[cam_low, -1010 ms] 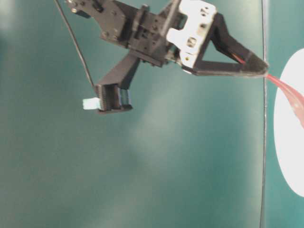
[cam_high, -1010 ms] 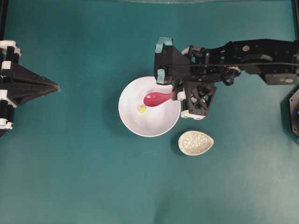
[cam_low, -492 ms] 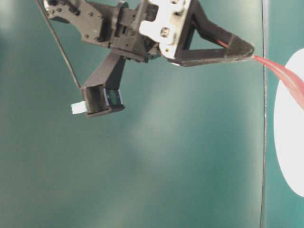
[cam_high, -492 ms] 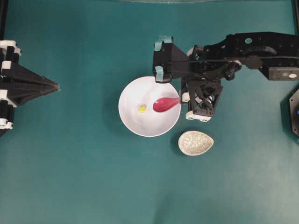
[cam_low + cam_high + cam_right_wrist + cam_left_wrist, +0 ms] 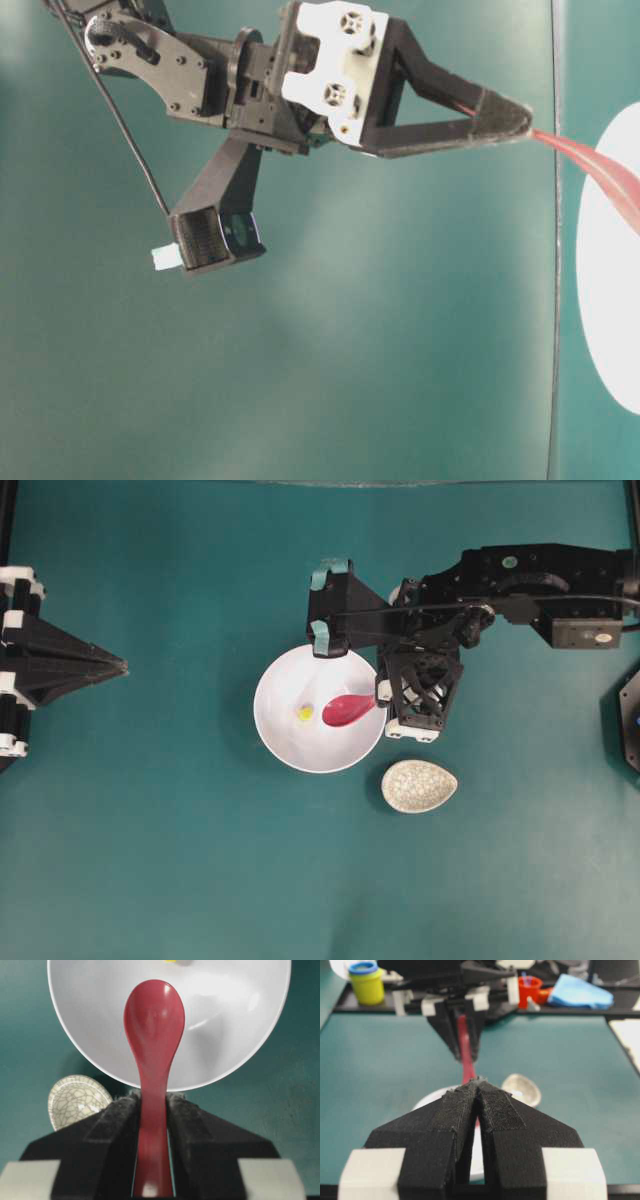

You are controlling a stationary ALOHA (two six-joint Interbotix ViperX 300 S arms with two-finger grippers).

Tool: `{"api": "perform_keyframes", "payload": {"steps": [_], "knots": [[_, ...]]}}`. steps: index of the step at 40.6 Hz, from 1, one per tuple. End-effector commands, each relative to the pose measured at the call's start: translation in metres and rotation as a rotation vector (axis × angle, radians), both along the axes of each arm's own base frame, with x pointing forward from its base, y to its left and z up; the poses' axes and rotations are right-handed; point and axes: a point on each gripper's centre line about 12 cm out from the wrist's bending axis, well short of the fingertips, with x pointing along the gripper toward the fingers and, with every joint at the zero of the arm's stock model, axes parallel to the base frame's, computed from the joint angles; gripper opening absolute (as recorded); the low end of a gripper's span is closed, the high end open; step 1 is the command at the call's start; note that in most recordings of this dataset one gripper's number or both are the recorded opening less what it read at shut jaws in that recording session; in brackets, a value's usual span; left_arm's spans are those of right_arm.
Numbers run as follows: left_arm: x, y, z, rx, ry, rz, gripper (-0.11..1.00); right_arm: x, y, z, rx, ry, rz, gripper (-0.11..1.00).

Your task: Scoop the yellow hexagonal prism block from the bowl with a spoon using the right arm.

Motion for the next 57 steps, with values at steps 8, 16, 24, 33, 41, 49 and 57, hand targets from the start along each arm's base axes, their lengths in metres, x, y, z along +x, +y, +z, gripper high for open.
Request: {"api": "perform_keyframes", "payload": {"steps": [8,16,24,33,41,49,57], "knots": [[0.002,0.000,0.012,0.006,-0.031,-0.001,0.00,0.007,0.002,-0.001,0.003,-0.007,0.005,0.24],[0.002,0.000,0.012,0.006,-0.031,-0.001,0.00,0.012,0.001,-0.009,0.001,-0.006,0.001,0.25],[0.002,0.000,0.012,0.007,-0.031,-0.001,0.00,0.017,0.000,-0.017,-0.002,-0.016,-0.004,0.25],[0.002,0.000,0.012,0.007,-0.029,-0.001,0.00,0.022,-0.001,-0.024,-0.005,-0.021,-0.008,0.24],[0.002,0.000,0.012,0.009,-0.029,-0.002,0.00,0.030,-0.001,-0.023,-0.008,-0.045,-0.010,0.25],[0.002,0.000,0.012,0.011,-0.029,-0.001,0.00,0.039,0.000,-0.024,-0.012,-0.057,-0.002,0.24],[0.002,0.000,0.012,0.011,-0.029,-0.001,0.00,0.048,0.000,-0.022,-0.017,-0.084,-0.003,0.24]]}}
